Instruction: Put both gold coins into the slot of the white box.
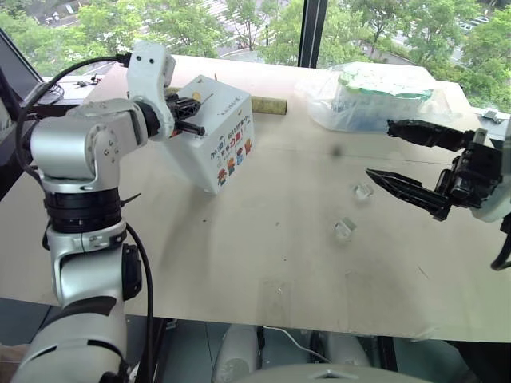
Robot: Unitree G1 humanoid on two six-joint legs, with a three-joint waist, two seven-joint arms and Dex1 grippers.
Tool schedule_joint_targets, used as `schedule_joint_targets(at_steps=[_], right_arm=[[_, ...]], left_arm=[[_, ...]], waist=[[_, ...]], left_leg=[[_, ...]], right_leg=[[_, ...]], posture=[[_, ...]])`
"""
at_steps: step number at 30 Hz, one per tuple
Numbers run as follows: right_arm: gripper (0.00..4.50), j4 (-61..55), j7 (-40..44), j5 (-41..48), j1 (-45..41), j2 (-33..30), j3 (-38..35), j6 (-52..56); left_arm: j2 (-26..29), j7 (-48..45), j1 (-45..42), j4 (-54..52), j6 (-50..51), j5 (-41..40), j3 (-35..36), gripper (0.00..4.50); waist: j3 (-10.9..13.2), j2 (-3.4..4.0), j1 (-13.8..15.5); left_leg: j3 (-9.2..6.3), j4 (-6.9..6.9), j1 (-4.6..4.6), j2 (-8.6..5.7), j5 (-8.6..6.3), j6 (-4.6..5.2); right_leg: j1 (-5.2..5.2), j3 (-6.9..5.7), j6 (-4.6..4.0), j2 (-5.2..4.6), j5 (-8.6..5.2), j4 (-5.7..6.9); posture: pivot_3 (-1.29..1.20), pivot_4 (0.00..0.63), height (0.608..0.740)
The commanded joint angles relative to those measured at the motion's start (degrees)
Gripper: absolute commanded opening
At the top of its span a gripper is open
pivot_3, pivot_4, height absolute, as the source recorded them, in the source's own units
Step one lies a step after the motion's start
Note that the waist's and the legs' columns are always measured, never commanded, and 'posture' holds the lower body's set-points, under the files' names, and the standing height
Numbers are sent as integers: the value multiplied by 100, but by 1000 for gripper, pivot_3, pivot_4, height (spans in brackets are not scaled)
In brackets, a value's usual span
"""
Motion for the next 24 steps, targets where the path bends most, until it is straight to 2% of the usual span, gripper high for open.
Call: schedule_joint_targets(at_steps=[1,24], right_arm=[[3798,-77,34,2,8,-67,-295,-154],[3798,-57,-126,-75,-139,-63,-21,-164]], left_arm=[[108,20,-33,-134,-54,38,74,0],[268,-64,91,-64,47,72,-104,0]], waist=[[0,0,0],[0,0,-3]], left_leg=[[0,0,0,0,0,0],[0,0,1,0,0,0]], right_leg=[[0,0,0,0,0,0],[0,0,0,0,0,-1]], posture=[[0,150,740],[0,150,740]])
